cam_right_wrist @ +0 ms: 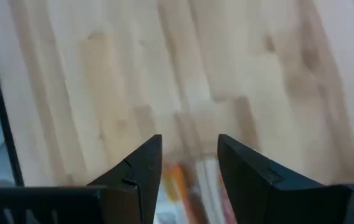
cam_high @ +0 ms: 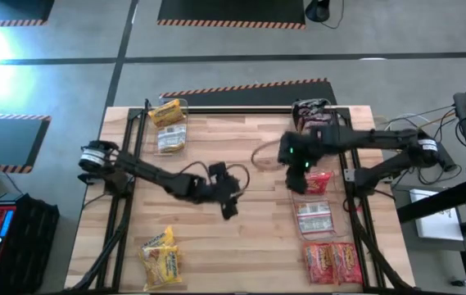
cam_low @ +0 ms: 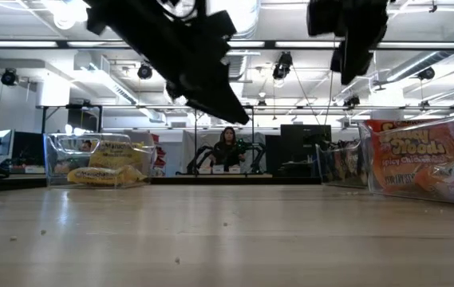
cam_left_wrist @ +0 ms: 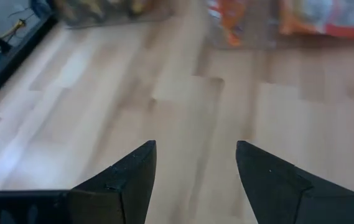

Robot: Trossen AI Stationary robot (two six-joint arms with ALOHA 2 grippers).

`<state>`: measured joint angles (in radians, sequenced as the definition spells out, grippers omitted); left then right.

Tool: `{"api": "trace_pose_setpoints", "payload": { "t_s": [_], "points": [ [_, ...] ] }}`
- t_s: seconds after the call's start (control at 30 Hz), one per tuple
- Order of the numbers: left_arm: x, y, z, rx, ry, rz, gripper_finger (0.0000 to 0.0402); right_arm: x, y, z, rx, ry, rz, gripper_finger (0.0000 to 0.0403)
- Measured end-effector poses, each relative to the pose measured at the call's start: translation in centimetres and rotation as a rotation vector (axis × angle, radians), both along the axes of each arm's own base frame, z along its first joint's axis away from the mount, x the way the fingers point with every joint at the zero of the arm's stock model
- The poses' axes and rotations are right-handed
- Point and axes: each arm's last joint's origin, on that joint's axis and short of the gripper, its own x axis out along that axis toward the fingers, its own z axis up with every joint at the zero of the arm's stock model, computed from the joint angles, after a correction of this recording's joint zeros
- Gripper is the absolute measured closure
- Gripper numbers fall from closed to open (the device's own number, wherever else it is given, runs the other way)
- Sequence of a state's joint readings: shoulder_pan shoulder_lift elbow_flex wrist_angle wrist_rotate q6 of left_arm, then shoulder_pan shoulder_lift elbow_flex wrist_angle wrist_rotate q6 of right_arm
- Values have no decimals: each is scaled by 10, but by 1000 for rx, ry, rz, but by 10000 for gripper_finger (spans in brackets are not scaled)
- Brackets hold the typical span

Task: Sort Maruchan noodles
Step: Put the yellow noodle pack into the top left transparent bin

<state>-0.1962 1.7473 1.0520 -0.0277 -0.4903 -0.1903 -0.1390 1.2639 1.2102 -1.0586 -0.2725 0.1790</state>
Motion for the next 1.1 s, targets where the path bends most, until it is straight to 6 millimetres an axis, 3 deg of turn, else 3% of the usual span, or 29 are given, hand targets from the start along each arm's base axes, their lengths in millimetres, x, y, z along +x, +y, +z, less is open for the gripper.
{"api": "trace_pose_setpoints", "payload": {
  "t_s": [0.27, 0.37, 0.47, 0.63, 0.77, 0.9, 1.1],
  "points": [
    [-29, -39, -7, -115, 131, 65, 198, 25, 73, 1, -100, -283, 17, 261],
    [-40, -52, -9, -145, 151, 109, 198, 31, 93, -7, -91, -410, -36, 265],
    [-50, -64, -10, -65, 126, 167, 198, 33, 109, -21, -57, -530, -71, 268],
    [-62, -79, -11, -32, 123, 177, 198, 32, 125, -39, 2, -759, -98, 271],
    [-65, -99, -4, -238, 236, 54, 198, 25, 134, -48, 59, -920, -118, 271],
    [-77, -125, 15, -358, 347, 10, 198, 17, 140, -58, 49, -939, -132, 271],
    [-113, -169, 50, -434, 404, 91, 198, 13, 150, -63, 12, -935, -152, 271]
  ]
}}
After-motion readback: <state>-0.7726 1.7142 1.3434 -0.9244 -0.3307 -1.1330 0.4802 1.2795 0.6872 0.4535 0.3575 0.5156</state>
